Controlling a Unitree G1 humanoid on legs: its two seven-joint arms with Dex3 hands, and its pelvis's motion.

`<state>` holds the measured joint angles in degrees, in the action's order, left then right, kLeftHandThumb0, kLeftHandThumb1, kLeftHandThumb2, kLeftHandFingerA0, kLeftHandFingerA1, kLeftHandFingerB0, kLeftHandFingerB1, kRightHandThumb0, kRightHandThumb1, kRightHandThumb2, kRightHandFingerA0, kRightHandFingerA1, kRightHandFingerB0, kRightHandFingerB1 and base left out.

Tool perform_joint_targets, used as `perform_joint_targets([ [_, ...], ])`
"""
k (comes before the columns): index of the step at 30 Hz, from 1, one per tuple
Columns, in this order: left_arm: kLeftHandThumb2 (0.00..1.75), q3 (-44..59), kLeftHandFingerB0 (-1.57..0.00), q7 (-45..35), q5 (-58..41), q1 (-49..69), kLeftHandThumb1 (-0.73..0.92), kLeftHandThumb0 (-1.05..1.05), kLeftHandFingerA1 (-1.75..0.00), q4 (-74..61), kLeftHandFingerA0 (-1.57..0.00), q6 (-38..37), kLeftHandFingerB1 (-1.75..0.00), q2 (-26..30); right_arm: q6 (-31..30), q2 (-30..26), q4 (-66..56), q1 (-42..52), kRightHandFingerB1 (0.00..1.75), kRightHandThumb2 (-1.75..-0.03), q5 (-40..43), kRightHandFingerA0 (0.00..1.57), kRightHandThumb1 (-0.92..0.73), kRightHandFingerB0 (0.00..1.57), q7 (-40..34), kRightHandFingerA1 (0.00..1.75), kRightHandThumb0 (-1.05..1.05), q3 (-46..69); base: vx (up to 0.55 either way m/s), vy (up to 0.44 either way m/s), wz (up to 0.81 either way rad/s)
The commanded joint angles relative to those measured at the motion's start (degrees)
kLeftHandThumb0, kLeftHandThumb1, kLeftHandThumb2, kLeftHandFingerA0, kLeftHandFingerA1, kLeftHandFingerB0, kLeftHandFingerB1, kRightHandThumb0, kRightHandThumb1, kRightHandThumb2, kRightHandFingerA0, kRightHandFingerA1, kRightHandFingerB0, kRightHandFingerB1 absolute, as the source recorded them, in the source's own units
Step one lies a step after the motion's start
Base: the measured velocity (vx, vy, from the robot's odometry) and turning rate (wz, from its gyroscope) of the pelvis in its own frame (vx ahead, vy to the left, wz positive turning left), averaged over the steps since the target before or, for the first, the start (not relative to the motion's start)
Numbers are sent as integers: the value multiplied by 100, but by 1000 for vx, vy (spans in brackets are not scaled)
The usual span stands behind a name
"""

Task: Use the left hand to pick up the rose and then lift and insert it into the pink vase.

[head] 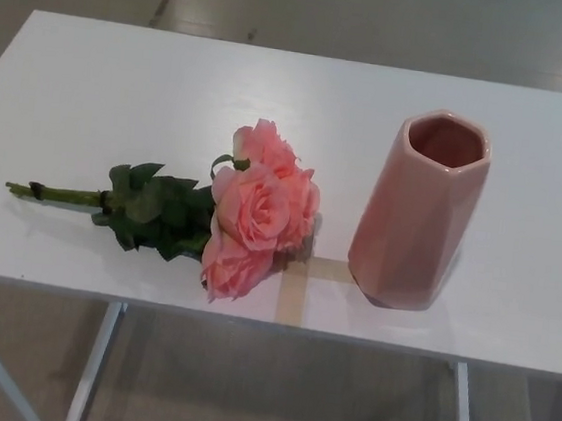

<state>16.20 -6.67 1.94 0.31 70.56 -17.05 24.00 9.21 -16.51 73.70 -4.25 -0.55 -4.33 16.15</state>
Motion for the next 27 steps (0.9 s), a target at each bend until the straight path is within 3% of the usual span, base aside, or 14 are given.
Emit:
perform_joint_targets([
  [1, 65, -208, -9, -1514, -352, 407, 38, -54, -35, -933, -7, -824, -27, 64, -5, 0, 51, -109, 44, -59, 25, 70, -65, 56, -98, 50, -24, -38, 0, 0, 0],
  [4, 69, -412, -10, -2441, -814, 1311, 38, -58, -32, -2651, -5, -813, -24, 102, -8, -47, 82, -27, 44, -59, 4, 70, -65, 56, -148, 50, -24, -38, 0, 0, 0],
  [6, 55, -588, -10, -2802, -968, 1663, 44, -55, -29, -3516, -11, -669, -23, 249, -41, -62, 94, -75, 44, -59, -3, 70, -65, 56, -164, 50, -24, -39, 0, 0, 0],
  [7, 83, -739, 0, -3158, -1149, 2083, 22, -32, -46, -4332, -1, -668, -48, 491, -46, -61, 82, -93, 44, -59, -31, 70, -65, 56, -173, 50, -25, -68, 0, 0, 0],
  [8, 72, -818, -6, -3374, -1267, 2339, 39, -61, -43, -4787, -24, -679, -26, 639, -50, -59, 75, -99, 44, -59, -51, 70, -65, 56, -176, 50, -25, -88, 0, 0, 0],
  [9, 72, -847, -6, -3486, -1342, 2494, 39, -61, -43, -5044, -24, -652, -26, 718, -55, -58, 74, -100, 44, -59, -63, 70, -65, 56, -176, 50, -25, -100, 0, 0, 0],
  [10, 55, -907, -9, -3634, -1421, 2606, 45, -57, -36, -5353, -33, -602, -23, 843, -54, -57, 69, -126, 44, -59, -56, 69, -65, 56, -176, 50, -25, -93, 0, 0, 0],
  [11, 70, -973, -8, -3792, -1545, 2797, 40, -62, -44, -5877, -30, -474, -33, 1032, -61, -62, 65, -149, 44, -59, -57, 69, -65, 56, -177, 50, -25, -94, 0, 0, 0],
  [13, 69, -1046, -10, -4023, -1744, 3085, 40, -60, -44, -6702, -30, -251, -34, 1339, -75, -62, 56, -162, 44, -59, -54, 69, -65, 56, -177, 50, -25, -90, 0, 0, 0],
  [15, 68, -1072, -15, -4141, -1837, 3223, 40, -59, -43, -7154, -29, -186, -35, 1542, -100, -58, 58, -170, 43, -59, -50, 69, -65, 56, -176, 50, -25, -84, 0, 0, 0],
  [16, 83, -1073, -10, -4250, -1948, 3327, 22, -26, -52, -7558, -13, -149, -50, 1735, -111, -55, 60, -174, 43, -59, -41, 69, -65, 56, -172, 50, -25, -73, 0, 0, 0],
  [21, 82, -723, -12, -4469, -2622, 3786, 19, -26, -53, -9364, -14, 5, -50, 2411, -113, -61, 61, -201, 43, -59, -22, 70, -65, 56, -150, 50, -26, -41, 0, 0, 0],
  [22, 53, -580, -30, -4473, -2776, 3866, 42, -56, -36, -9674, -27, 1, -31, 2499, -111, -60, 61, -214, 43, -59, -20, 71, -65, 56, -144, 50, -26, -39, 0, 0, 0],
  [27, 54, 32, -33, -3997, -3147, 4030, 41, -59, -37, -10632, -29, -108, -33, 2413, -111, -63, 67, -255, 43, -59, -41, 71, -65, 56, -144, 50, -27, -50, 0, 0, 0],
])
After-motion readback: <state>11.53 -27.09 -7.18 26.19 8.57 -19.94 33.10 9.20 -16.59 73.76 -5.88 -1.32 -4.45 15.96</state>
